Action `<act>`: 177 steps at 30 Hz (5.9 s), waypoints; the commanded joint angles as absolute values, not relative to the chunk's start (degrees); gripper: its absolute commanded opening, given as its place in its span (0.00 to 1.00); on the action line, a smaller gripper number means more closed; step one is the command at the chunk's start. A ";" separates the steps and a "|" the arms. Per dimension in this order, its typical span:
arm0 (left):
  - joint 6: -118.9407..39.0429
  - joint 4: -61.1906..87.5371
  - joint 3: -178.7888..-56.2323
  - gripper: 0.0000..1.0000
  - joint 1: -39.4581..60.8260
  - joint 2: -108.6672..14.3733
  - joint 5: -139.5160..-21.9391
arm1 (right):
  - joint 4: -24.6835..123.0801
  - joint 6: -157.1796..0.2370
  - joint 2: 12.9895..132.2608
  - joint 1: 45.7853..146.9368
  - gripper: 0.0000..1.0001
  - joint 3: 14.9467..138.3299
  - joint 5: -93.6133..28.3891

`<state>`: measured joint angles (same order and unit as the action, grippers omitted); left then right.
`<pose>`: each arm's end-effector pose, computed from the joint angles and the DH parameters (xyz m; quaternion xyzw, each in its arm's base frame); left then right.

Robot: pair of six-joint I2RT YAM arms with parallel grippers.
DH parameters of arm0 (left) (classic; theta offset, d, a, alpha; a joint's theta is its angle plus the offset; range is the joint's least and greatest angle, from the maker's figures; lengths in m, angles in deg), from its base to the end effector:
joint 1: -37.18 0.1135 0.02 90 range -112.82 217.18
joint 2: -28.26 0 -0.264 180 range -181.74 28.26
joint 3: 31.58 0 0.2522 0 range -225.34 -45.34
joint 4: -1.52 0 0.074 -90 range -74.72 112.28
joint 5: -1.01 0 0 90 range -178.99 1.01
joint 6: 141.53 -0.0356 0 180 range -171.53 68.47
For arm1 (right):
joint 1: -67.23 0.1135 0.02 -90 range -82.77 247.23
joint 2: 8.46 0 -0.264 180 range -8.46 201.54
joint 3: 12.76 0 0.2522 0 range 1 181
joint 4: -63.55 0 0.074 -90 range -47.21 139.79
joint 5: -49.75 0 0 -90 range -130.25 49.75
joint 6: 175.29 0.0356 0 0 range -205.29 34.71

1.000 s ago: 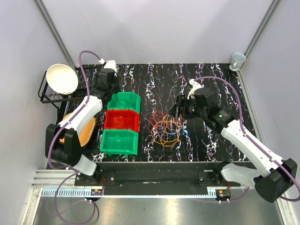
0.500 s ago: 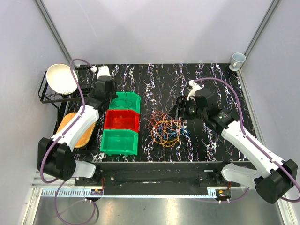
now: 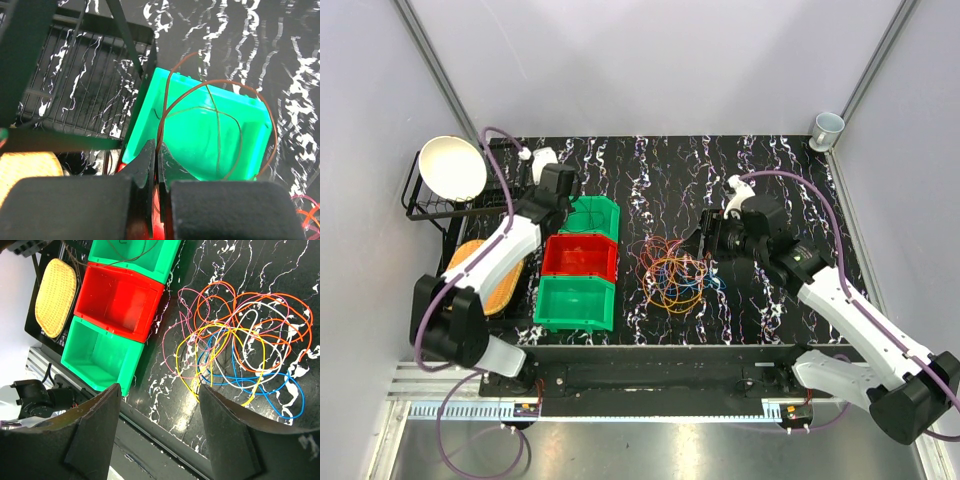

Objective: Untangle the cables

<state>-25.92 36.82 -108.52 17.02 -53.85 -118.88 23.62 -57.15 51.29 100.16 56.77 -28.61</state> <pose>0.3015 -0.0918 0.2842 -0.1496 0.8712 0.0584 0.4639 0.1889 0.1309 0.3297 -0.0866 0.8593 0.3278 0.3828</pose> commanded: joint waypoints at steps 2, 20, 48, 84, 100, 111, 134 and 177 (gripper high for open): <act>-20.16 41.81 -115.65 0.00 16.79 -59.54 -124.23 | 25.54 -58.30 50.78 100.46 0.69 56.73 -28.65; -10.85 49.11 -130.24 0.00 17.32 -77.82 -127.14 | 26.85 -61.29 55.35 100.46 0.68 57.26 -27.86; -9.60 37.95 -113.98 0.59 16.18 -61.48 -121.34 | 27.38 -60.59 54.12 100.46 0.68 56.29 -26.19; -23.59 30.65 -94.11 0.99 8.44 -25.44 -99.29 | 23.17 -52.33 54.21 100.46 0.71 56.90 -42.33; -24.10 32.42 -101.50 0.71 -5.00 -45.91 -95.23 | 20.61 -40.90 56.93 100.46 0.65 51.29 -51.24; -23.94 30.13 -113.80 0.69 -12.38 -61.90 -93.56 | 20.44 -44.94 58.34 97.66 0.63 52.24 -55.64; -3.03 47.35 -115.31 0.72 -18.89 -67.46 -117.10 | 22.28 -51.10 55.27 92.19 0.61 49.78 -37.71; 11.49 35.84 -106.16 0.93 -18.01 -67.71 -118.43 | 24.04 -49.25 56.94 92.11 0.62 47.41 -31.99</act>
<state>11.39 37.19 -103.08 -18.28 -66.35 -117.92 22.09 -49.58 57.10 92.34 48.18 -33.66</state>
